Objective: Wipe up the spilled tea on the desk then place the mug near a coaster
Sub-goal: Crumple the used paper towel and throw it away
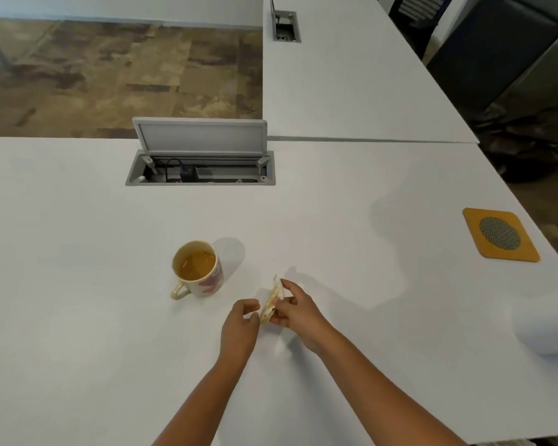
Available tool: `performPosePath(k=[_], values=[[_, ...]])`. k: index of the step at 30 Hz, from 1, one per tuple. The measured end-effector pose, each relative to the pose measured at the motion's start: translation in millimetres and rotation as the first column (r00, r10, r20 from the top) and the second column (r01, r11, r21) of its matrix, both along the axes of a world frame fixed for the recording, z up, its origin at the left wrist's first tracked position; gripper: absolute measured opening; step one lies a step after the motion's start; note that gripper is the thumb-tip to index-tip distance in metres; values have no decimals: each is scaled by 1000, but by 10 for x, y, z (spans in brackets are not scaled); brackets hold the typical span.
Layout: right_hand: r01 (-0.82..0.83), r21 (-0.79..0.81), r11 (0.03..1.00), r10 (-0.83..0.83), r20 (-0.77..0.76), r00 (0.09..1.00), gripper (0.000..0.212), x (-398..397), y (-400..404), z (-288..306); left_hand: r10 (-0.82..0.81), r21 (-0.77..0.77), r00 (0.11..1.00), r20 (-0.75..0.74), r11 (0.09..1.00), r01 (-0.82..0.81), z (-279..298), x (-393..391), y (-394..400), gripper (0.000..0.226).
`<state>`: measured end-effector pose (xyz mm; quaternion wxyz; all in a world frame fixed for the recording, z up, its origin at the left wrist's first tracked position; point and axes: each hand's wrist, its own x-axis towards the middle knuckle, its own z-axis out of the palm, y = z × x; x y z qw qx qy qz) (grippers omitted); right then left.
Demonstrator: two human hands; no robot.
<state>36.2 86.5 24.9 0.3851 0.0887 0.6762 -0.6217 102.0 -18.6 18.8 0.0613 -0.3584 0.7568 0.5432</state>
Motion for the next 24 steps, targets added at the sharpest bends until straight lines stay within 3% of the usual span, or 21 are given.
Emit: performPosePath(k=[5, 11, 13, 16, 21, 24], values=[[106, -87, 990, -107, 4, 994, 25, 10, 202, 90, -58, 161, 998, -18, 985, 60, 75, -82, 70, 40], [127, -6, 992, -126, -170, 977, 28, 34, 623, 211, -9, 382, 994, -105, 923, 49, 269, -245, 342, 31], [103, -3, 995, -102, -225, 969, 35, 58, 777, 276, -39, 388, 987, -154, 916, 97, 372, -358, 496, 20], [215, 1, 977, -204, -310, 929, 35, 66, 1075, 367, -131, 383, 966, -224, 899, 211, 538, -489, 829, 11], [436, 79, 897, -343, -499, 796, 17, -42, 1672, 572, -358, 342, 871, -337, 815, 467, 829, -663, 1452, 20], [572, 63, 818, -435, -581, 688, 17, -75, 2051, 702, -457, 282, 795, -398, 764, 580, 968, -780, 1838, 22]])
